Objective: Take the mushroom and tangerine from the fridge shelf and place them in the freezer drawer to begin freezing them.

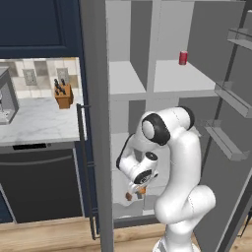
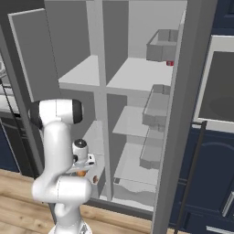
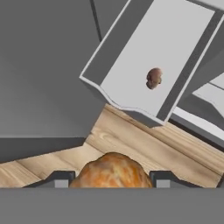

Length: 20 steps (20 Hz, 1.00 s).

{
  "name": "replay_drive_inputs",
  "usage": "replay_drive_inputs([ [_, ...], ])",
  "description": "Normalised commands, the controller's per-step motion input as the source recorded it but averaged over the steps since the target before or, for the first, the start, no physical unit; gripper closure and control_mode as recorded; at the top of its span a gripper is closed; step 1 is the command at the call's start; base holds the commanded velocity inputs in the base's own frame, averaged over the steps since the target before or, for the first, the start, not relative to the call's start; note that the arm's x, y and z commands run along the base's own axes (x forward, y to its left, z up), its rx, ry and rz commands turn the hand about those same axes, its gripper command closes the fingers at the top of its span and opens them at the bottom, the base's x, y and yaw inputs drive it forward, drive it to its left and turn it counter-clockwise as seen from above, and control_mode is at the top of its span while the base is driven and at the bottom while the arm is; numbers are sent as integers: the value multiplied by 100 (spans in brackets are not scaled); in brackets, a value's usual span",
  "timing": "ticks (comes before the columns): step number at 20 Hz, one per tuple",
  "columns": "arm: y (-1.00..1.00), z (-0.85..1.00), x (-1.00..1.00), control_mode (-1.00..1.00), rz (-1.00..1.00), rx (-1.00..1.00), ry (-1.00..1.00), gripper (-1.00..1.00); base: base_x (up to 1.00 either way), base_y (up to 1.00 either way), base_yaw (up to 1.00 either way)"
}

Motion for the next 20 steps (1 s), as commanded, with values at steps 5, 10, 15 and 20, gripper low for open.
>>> replay_drive_inputs([
  [5,0,-39,33,-100,1,0,-10,100,0,0,0],
  [10,0,-39,36,-100,2,0,-8,100,0,0,0],
  [15,0,-50,18,-100,4,0,-8,100,0,0,0],
  [20,0,-47,6,-100,5,0,-6,100,0,0,0],
])
